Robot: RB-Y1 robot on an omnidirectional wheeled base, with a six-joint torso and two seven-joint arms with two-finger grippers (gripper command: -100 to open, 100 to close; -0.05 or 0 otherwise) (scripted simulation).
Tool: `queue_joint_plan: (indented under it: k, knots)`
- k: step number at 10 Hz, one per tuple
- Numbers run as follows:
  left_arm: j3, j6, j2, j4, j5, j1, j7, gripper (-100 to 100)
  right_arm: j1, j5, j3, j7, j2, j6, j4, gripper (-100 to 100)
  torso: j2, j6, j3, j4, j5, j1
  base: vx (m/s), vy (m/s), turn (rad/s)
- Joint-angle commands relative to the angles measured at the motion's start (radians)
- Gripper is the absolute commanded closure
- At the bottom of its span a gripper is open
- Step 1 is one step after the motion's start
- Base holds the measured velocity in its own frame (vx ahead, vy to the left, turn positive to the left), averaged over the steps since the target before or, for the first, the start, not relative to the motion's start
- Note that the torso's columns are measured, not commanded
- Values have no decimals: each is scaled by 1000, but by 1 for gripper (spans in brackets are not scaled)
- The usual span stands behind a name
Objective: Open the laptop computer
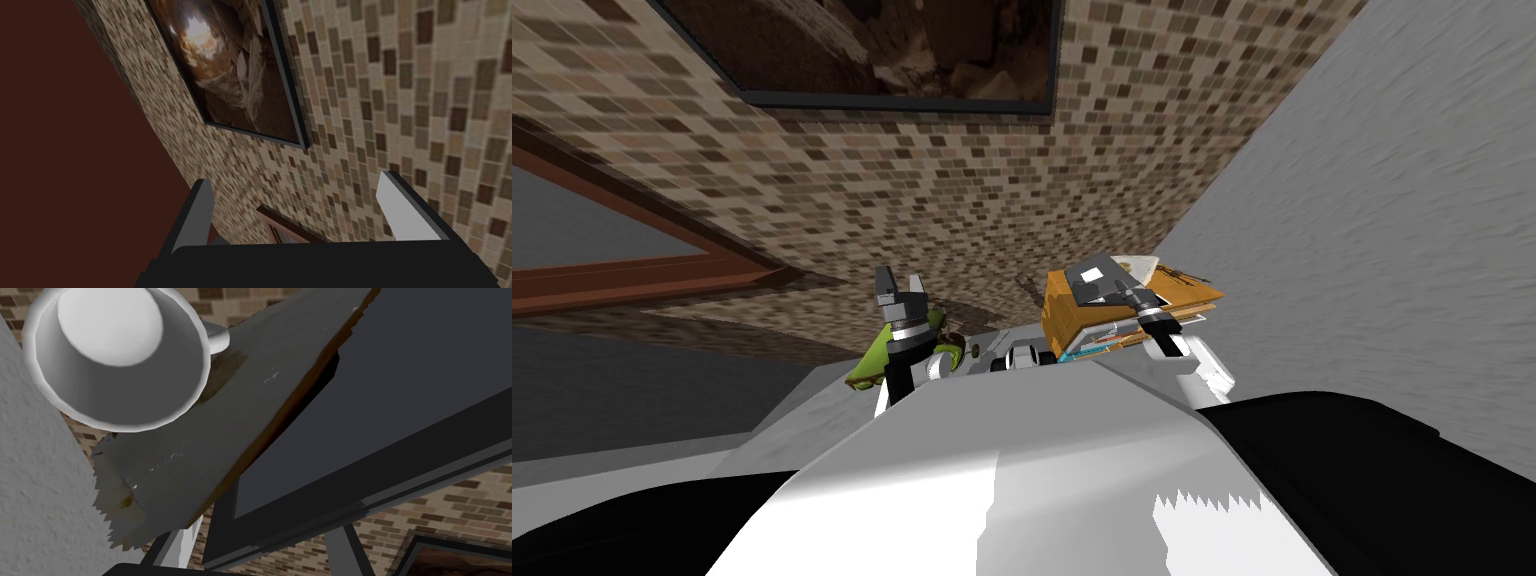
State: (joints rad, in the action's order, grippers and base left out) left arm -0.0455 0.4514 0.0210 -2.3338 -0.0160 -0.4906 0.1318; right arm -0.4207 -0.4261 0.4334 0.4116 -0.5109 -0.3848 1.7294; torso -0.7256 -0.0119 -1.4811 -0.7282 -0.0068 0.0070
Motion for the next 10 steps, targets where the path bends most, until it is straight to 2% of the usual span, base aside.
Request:
queue_joint_plan:
  k: [1,2,3,4,5,6,10]
  knots:
    - [0,0,0,0,0,0,0,0,-4,-5,-19,3,4,-6,-1,100,0,0,0,0,1,-1,-4,-4,15]
    - [0,0,0,0,0,0,0,0,-4,-5,-19,3,4,-6,-1,100,-1,1,0,0,0,-1,0,0,0]
    - [0,0,0,0,0,0,0,0,16,9,-11,2,30,-15,-30,100,-1,0,0,0,0,0,-15,-15,51]
    - [0,0,0,0,0,0,0,0,27,16,-18,2,48,-26,-53,100,0,0,0,0,-1,-4,-22,-22,73]
    - [0,0,0,0,0,0,0,0,27,16,-18,2,48,-26,-53,100,1,-1,-1,0,-3,-4,-14,-14,46]
    - [0,0,0,0,0,0,0,0,39,23,-24,2,66,-37,-76,100,3,-2,-2,1,-2,-5,-26,-26,85]
    - [0,0,0,0,0,0,0,0,39,23,-24,2,66,-37,-76,100,7,-1,-3,6,-6,-3,-4,-4,14]
